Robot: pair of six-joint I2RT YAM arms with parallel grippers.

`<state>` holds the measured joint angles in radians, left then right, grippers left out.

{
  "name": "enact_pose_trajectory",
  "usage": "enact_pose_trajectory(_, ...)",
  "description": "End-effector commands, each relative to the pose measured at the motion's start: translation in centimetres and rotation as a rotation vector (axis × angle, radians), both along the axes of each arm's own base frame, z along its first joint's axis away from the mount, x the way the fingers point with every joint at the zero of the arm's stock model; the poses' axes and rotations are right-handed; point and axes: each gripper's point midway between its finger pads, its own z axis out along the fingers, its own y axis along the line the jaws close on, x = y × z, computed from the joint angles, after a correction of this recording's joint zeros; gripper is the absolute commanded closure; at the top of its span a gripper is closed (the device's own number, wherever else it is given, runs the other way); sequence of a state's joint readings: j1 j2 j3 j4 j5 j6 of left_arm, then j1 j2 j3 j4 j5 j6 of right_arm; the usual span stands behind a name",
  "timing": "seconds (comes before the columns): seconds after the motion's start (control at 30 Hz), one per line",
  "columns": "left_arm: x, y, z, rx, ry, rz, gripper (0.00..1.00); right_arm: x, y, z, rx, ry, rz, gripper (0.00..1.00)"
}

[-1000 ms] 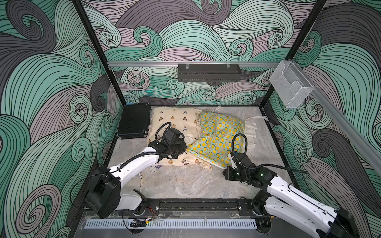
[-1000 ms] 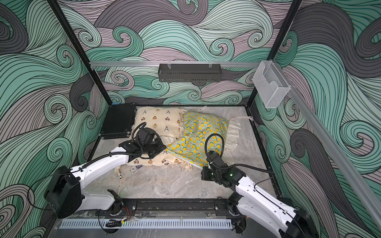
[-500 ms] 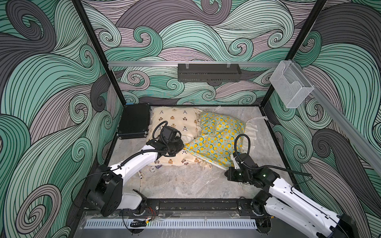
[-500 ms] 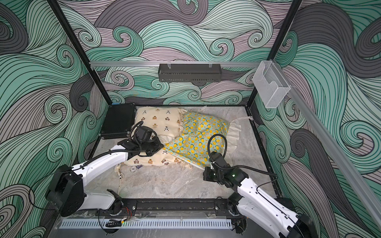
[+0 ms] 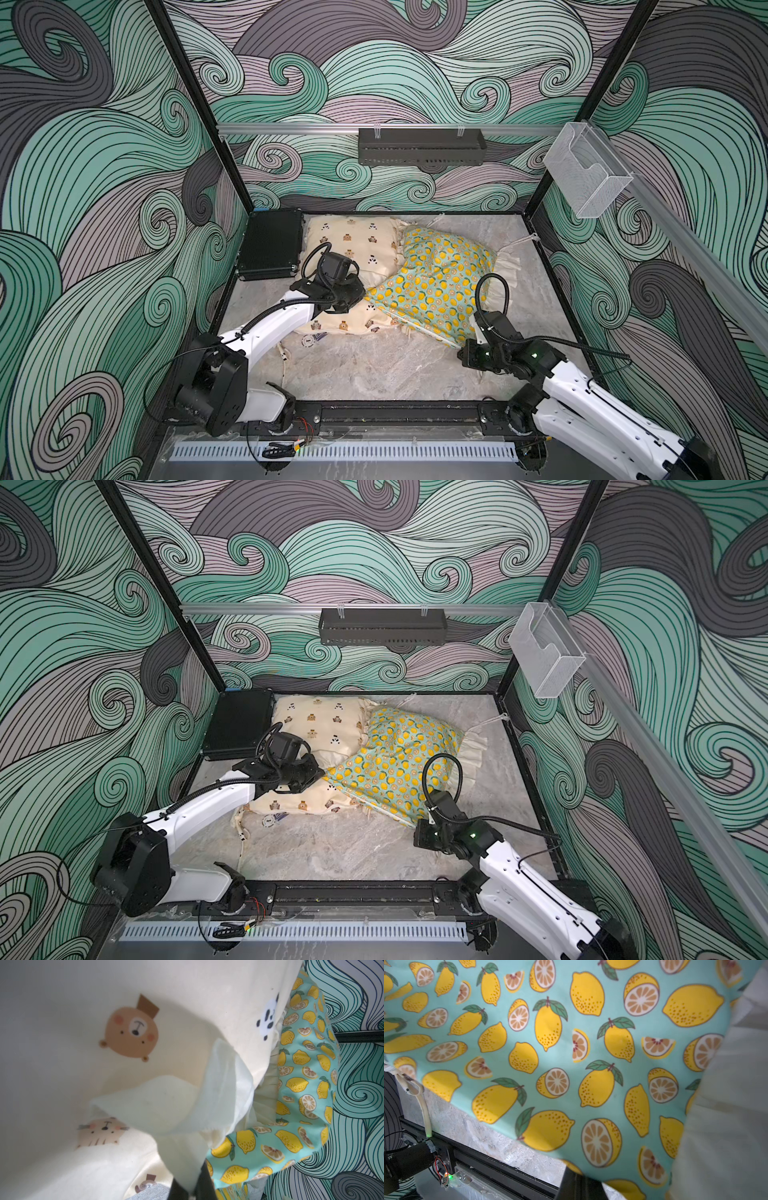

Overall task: Zip up pillowcases
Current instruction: Zip the zipper on the pillowcase.

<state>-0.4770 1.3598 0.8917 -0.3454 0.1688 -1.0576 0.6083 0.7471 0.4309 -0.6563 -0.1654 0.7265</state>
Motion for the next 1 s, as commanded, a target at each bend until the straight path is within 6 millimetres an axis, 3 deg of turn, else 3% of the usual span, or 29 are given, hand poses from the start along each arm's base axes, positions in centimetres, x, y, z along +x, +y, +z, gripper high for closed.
enact_pose_trajectory(0.0,0.6,0.4,0.5,0.008,-0.011,0.009,1.00,-0.5,-0.8,-0.3,-0.026,0.021,-0.017,1.00)
enact_pose_trajectory(0.27,0.3,-0.7,0.6,-0.046,-0.010,-0.020,1.00,0.4,-0.1,1.5,-0.007,-0.015,0.005,0.92)
enact_pose_trajectory(0.53,0.2,-1.3,1.3,-0.057,-0.036,-0.036,1.00,1.1,1.5,4.5,0.078,-0.056,0.030,0.59)
enact_pose_trajectory(0.73,0.2,-1.9,1.3,-0.060,-0.036,-0.048,1.00,1.3,2.2,2.7,0.094,-0.007,0.010,0.51)
enact_pose_trajectory(0.97,-0.4,-2.9,1.3,-0.050,-0.039,-0.091,1.00,3.8,1.4,0.5,-0.005,-0.049,-0.052,0.43)
